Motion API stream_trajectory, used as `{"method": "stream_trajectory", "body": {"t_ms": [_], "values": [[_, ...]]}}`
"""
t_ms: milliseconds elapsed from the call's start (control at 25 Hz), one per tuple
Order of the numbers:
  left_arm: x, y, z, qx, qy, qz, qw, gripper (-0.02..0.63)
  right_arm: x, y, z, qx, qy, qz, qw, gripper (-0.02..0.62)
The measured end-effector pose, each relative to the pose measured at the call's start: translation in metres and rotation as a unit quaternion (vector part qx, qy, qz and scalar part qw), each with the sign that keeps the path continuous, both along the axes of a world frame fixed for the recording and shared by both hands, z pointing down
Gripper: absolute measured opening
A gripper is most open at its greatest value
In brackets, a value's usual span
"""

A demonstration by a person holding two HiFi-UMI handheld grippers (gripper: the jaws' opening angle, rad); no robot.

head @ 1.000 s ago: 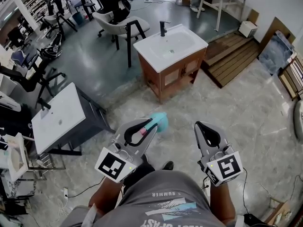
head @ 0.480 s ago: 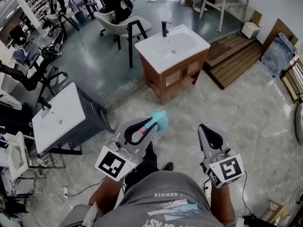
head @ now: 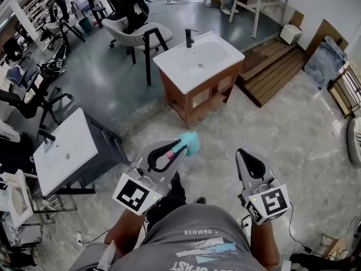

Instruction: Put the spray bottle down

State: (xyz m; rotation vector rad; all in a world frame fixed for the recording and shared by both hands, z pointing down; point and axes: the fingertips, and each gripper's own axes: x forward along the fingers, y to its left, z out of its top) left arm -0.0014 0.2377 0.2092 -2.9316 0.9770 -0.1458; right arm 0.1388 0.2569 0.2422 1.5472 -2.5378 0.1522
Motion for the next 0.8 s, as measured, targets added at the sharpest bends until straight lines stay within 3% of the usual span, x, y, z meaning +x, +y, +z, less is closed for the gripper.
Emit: {"method": "stream_trajectory", "body": {"t_ms": [800], "values": [[-0.026, -0.089, 0.011, -0.021, -0.001, 0.021, 0.9996, 0.058, -0.028, -0.082, 0.013, -0.026, 0.0, 0.02, 0.999, 0.002]]}}
